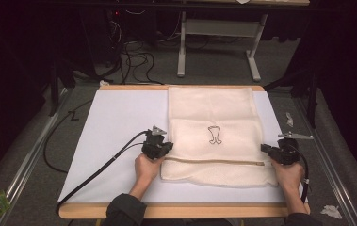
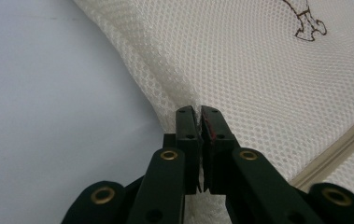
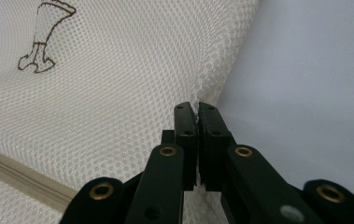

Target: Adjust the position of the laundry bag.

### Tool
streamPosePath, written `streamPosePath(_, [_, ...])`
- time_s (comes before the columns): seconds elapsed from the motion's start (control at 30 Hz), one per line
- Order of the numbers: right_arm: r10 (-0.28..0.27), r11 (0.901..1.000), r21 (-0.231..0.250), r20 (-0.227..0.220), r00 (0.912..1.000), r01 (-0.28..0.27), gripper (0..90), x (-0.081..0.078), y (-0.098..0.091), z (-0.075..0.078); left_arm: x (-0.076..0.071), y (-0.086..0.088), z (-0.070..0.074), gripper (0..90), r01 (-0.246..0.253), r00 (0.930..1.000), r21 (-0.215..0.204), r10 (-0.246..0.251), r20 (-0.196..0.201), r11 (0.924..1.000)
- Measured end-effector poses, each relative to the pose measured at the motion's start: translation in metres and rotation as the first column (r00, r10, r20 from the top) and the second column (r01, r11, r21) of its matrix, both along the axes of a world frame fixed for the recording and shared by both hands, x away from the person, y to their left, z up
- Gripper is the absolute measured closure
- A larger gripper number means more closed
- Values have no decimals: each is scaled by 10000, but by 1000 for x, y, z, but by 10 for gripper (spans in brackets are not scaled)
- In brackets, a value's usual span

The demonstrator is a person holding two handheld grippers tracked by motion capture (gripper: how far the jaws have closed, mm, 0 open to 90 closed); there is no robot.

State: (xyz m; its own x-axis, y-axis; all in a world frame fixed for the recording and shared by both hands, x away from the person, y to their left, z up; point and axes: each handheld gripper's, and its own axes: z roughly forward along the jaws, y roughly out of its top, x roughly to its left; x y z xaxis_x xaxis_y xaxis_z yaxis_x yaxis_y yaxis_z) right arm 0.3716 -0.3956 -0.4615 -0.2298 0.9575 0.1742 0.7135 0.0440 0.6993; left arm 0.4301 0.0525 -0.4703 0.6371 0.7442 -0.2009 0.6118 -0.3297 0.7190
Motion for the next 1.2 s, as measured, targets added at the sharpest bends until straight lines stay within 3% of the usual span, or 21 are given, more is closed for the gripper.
streamPosePath(0.4, [311, 9994, -173, 297, 9991, -306, 896, -4, 2, 5, -3, 6, 10, 881, 99, 9991, 0, -99, 413, 10000])
streamPosePath(0.7, [579, 9982, 116, 557, 9968, -586, 898, -6, 10, 11, -4, 15, 23, 885, 112, 9980, 7, -112, 630, 9999])
streamPosePath(1.2, [835, 9961, 247, 569, 9949, -850, 898, -4, 20, 9, -4, 33, 24, 885, -67, 9979, -245, 83, 643, 9997])
